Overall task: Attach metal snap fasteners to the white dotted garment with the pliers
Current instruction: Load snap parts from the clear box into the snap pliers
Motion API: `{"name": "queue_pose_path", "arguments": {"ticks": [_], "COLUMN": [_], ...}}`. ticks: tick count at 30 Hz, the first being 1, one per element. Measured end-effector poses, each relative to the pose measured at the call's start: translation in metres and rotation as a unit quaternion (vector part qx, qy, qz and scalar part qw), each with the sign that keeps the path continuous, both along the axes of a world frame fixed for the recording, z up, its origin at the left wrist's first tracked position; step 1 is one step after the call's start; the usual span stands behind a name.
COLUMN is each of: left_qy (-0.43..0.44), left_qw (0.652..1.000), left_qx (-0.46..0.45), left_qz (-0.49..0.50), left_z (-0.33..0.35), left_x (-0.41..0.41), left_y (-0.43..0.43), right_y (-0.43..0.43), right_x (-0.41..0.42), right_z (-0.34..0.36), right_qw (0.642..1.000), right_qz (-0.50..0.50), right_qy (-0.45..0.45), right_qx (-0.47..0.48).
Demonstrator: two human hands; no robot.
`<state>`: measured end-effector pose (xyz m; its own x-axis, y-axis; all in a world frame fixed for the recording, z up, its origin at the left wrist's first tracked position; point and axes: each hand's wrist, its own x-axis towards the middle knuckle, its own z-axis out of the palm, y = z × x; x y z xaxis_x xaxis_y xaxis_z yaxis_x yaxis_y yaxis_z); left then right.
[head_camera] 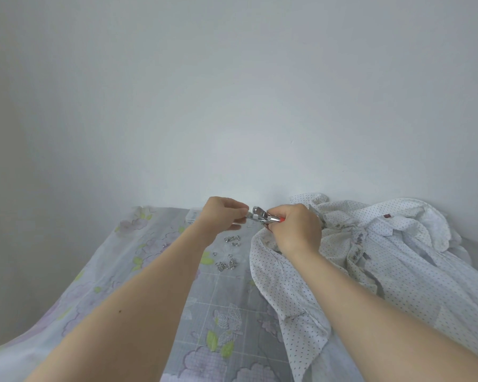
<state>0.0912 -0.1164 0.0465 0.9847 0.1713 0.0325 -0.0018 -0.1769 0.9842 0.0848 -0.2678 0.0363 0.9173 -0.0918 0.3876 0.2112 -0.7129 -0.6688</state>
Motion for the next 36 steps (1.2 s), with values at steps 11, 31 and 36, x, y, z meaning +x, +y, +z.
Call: {"name": "queue_pose_path", "arguments": {"ticks": [11,31,36], "left_qy": [0.024,0.118,0.149], "left_qw": [0.996,0.985,0.967], "left_qx": [0.083,-0.116,-0.208], "left_qz": [0.031,0.037,0.010], "left_z": [0.009,0.014,0.018], "left_x": [0.002,-0.015,-0.020], "left_y": [-0.005,0.009,0.011], "right_y": [0.001,-0.011,-0.002], "right_x": [-0.010,-0.014,-0.018], "right_z": [0.003,0.007,0.005], "right_qw": [0.999,0.991,0.997], "right_qz": [0.037,-0.035,0.063], "right_qy": [0.010,-0.114,-0.023], "right_qx": [0.010,-0.064,-0.048]}}
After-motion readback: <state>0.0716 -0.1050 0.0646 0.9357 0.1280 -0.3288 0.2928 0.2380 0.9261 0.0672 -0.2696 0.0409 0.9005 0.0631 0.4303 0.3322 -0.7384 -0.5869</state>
